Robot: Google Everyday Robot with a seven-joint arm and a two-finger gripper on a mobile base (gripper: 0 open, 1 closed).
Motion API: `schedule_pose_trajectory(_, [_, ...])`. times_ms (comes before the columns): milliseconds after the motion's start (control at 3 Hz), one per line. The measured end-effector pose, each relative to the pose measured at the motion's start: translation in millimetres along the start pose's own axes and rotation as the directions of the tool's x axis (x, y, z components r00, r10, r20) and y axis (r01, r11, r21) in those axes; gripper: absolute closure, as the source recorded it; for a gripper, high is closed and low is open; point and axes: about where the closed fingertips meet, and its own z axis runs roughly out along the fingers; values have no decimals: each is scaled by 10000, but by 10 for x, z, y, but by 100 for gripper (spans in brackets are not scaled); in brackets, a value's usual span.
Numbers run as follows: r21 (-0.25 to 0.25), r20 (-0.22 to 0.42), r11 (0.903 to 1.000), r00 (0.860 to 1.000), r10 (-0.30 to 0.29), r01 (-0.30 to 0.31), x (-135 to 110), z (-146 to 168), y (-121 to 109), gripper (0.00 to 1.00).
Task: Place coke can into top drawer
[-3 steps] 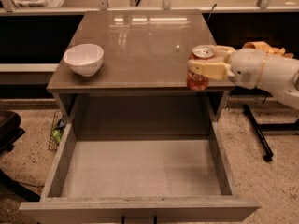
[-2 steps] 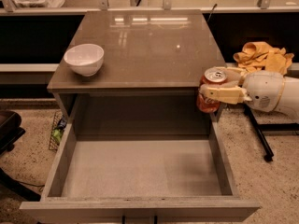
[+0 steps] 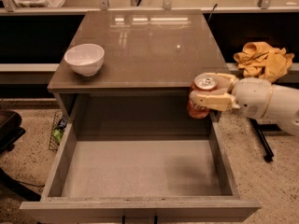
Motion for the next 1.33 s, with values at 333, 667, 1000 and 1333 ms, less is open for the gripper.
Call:
schedule_pose_trajectory(333, [-675,529,9976,9986,-91,126,119,380,402,100])
schedule_pose_trajectory(667, [-1566,861,9857,9951,-496,627,105,821,797,100])
schedule_pose_trajectory(1000, [-1628,888,9846,9948,-490,630,134,877,831,100])
schedule_pose_trajectory(1333, [-1884,1005,9800,9939,-460,644,258,1111,972,100])
